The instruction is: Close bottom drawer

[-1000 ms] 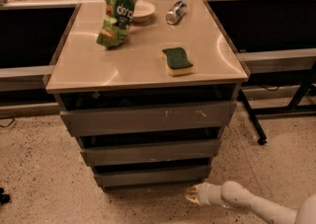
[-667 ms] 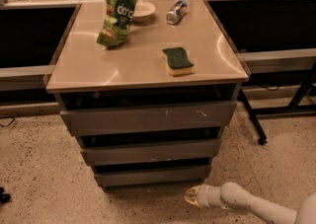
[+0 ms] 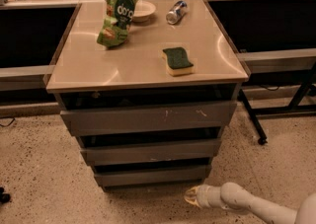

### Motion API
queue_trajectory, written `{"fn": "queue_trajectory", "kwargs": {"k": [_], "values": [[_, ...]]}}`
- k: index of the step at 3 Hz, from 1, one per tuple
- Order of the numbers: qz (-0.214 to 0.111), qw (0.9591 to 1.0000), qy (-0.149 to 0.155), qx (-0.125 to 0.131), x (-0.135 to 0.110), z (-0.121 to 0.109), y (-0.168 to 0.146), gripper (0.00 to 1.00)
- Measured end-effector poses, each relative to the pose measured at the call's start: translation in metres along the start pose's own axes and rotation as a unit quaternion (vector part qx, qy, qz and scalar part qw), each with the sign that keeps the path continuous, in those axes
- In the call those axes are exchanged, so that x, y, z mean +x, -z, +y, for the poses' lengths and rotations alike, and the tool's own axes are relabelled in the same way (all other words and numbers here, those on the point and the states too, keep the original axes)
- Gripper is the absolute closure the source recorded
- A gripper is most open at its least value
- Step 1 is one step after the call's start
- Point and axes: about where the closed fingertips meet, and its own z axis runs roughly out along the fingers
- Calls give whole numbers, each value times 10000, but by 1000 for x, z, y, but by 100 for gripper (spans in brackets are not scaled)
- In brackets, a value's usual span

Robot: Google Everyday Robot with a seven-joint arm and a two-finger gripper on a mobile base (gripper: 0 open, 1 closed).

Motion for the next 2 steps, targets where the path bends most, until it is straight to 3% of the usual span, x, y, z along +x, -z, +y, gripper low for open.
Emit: {"fn": "queue_trajectory", "kwargs": {"k": [2], "values": [[-1,10000,0,-1,0,0,0,35]]}}
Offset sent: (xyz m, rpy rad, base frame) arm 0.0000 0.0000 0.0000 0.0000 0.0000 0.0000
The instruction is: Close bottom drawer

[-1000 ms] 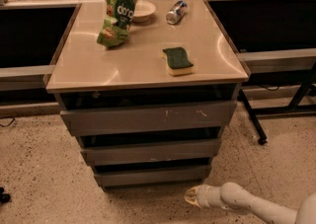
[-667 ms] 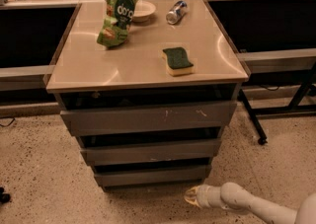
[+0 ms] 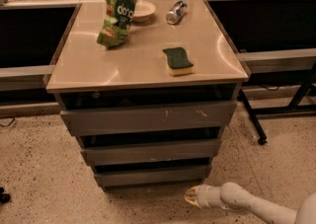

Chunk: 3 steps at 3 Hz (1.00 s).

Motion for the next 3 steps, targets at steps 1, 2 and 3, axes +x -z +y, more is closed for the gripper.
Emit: {"fn": "queue_trajectory", "kwargs": {"k": [1,2,3], "values": [[0,10000,0,0,0,0,0,12],[0,10000,0,0,0,0,0,0],[0,10000,0,0,0,0,0,0]]}}
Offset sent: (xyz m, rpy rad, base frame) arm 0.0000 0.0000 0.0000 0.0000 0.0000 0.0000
